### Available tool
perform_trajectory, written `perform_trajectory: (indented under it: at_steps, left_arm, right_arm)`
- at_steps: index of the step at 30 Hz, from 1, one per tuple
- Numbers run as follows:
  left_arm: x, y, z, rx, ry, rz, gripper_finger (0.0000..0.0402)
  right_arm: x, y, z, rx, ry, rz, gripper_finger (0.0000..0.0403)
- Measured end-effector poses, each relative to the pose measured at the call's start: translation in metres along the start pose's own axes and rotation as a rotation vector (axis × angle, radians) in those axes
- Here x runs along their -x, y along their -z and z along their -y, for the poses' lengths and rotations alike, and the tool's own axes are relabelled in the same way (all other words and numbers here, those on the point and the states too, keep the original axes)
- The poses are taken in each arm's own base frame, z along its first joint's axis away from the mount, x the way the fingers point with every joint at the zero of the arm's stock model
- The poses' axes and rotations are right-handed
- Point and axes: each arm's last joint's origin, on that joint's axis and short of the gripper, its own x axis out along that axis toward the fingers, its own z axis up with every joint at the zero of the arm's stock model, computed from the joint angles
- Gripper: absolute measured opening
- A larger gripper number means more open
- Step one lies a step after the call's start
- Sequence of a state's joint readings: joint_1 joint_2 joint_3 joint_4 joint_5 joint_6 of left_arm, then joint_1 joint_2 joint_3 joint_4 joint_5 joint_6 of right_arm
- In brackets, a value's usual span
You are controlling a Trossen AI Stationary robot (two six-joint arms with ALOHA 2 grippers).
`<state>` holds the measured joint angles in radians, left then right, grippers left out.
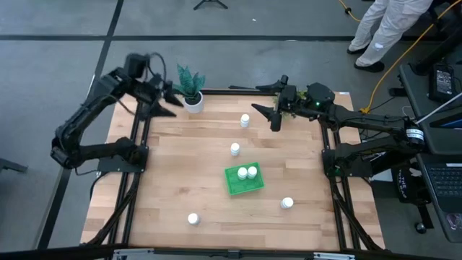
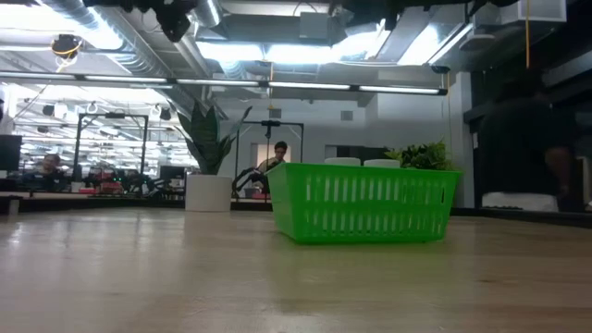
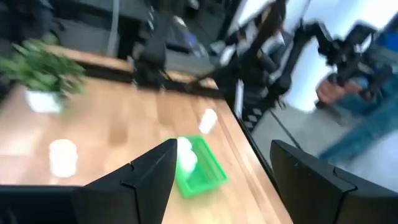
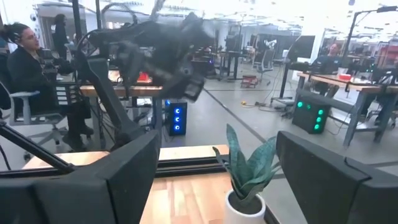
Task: Pick and place pill bottles into a basket
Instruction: Put the white medicine bottle into the green basket
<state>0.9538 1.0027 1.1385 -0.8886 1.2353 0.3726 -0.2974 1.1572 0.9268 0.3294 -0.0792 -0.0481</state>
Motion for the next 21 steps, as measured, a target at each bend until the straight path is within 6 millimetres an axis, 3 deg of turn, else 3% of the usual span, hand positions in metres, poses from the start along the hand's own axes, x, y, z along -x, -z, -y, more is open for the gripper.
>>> perform_trajectory:
  at_steps: [7, 12, 16, 21]
  left_arm:
    - [-0.042, 0.008, 0.013, -0.069, -0.009, -0.034, 0.0240]
    - [-0.073, 0.010, 0.015, -0.107, -0.164, 0.075, 0.0226]
    - [-0.093, 0.020, 0.015, -0.041, -0.268, 0.183, 0.0214]
    - [-0.107, 0.025, 0.024, -0.073, -0.303, 0.305, 0.0197]
  right_arm:
    - [0.000, 0.000, 0.000, 0.011, 0.000, -0.002, 0.0323]
    - [0.000, 0.000, 0.000, 0.019, 0.000, 0.002, 0.0323]
    - [0.000, 0.000, 0.000, 0.012, 0.000, -0.001, 0.0323]
    - [0.000, 0.001, 0.000, 0.011, -0.001, -0.011, 0.0323]
